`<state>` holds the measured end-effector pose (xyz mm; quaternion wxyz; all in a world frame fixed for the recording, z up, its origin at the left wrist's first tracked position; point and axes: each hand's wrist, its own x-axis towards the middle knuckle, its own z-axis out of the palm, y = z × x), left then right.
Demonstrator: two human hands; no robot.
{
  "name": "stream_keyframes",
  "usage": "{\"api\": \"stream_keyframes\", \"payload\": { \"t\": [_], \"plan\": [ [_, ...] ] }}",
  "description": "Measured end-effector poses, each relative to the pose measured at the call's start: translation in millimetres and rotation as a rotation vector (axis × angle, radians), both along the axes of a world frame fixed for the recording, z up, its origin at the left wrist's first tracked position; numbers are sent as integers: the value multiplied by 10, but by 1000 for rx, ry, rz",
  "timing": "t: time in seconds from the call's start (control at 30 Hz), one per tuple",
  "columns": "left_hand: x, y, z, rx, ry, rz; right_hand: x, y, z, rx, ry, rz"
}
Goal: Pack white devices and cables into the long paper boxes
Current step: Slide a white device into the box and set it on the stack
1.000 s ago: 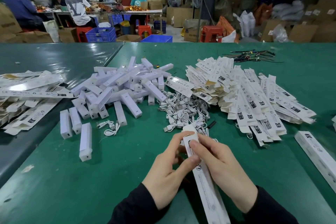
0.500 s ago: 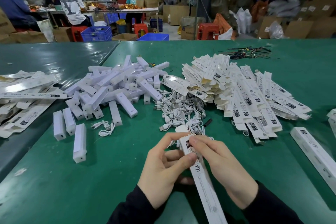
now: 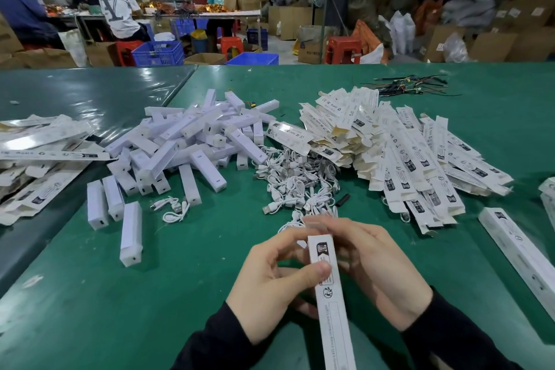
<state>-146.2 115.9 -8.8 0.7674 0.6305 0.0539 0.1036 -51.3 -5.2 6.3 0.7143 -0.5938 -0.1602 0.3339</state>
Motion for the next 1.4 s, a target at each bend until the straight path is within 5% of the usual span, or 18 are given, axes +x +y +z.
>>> {"api": "stream_keyframes", "payload": {
  "t": [0.57, 0.87, 1.1, 1.4],
  "plan": [
    [27, 18, -23, -24, -17, 98, 32, -7, -14, -24, 16, -76],
    [37, 79, -22, -49, -20, 112, -11, 5, 4, 59, -236, -118],
    [52, 53, -52, -7, -17, 156, 73, 1, -22, 29, 2, -51],
    [42, 123, 21, -100, 8, 125, 36, -8, -33, 97, -214, -51]
  ]
}}
